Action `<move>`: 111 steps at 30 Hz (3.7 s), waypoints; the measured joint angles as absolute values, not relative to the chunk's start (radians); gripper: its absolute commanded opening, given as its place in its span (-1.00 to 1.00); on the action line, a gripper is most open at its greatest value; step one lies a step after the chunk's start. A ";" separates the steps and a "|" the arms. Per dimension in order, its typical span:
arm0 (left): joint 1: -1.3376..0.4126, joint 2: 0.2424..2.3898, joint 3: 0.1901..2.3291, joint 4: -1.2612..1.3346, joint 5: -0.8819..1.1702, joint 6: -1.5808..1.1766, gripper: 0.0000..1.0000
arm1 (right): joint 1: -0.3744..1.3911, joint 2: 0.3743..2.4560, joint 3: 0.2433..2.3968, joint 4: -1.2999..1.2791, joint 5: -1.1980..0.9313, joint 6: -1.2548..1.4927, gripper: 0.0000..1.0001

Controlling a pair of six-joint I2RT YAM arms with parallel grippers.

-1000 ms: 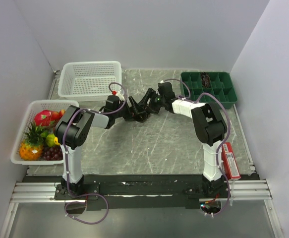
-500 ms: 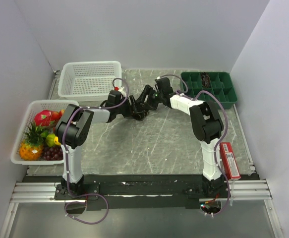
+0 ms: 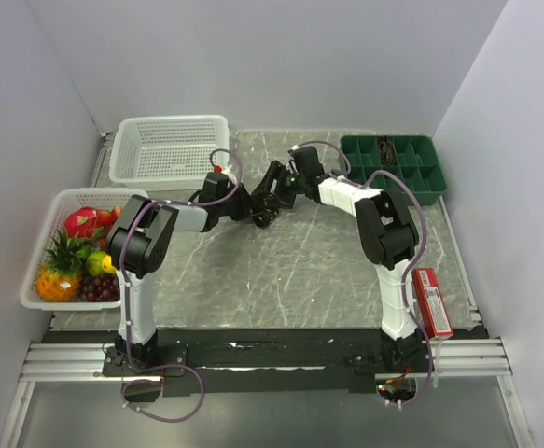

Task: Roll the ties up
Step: Roll the tie at the center of the board, then pick up the tie at the center of the board, then place the tie in the storage box.

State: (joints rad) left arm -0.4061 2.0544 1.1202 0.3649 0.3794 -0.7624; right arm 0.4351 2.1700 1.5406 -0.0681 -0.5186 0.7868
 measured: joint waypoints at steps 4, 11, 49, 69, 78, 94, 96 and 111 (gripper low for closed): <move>-0.406 2.055 1.107 0.399 0.381 -0.763 -0.98 | 0.413 2.160 1.525 -0.055 -0.548 0.783 0.59; -0.399 2.058 1.063 0.499 0.411 -0.763 -0.98 | 0.326 2.001 1.342 -0.018 -0.620 0.746 0.80; -0.388 2.047 0.950 1.085 0.822 -1.011 -0.98 | 0.310 1.876 0.963 0.587 -0.847 0.893 -0.61; -0.357 1.886 0.925 0.895 0.709 -0.844 0.93 | 0.312 1.743 0.989 0.503 -0.751 0.839 -1.00; -0.328 1.701 0.901 0.792 0.693 -0.730 0.93 | 0.215 1.702 1.161 0.182 -0.553 0.618 -1.00; -0.327 1.672 0.882 0.592 0.635 -0.576 0.93 | 0.107 1.810 1.587 -0.212 -0.043 0.257 -1.00; -0.327 1.673 0.875 0.588 0.635 -0.570 0.93 | 0.101 1.848 1.600 -0.238 -0.006 0.236 -1.00; -0.327 1.674 0.807 0.579 0.635 -0.562 0.93 | 0.076 2.121 1.853 -0.379 0.108 0.161 -1.00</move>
State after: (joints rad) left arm -0.3267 1.6741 0.8074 0.5789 0.6353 -0.5617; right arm 0.0757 2.1212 1.8534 -0.3794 0.1081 0.1608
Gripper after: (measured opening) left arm 0.963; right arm 0.311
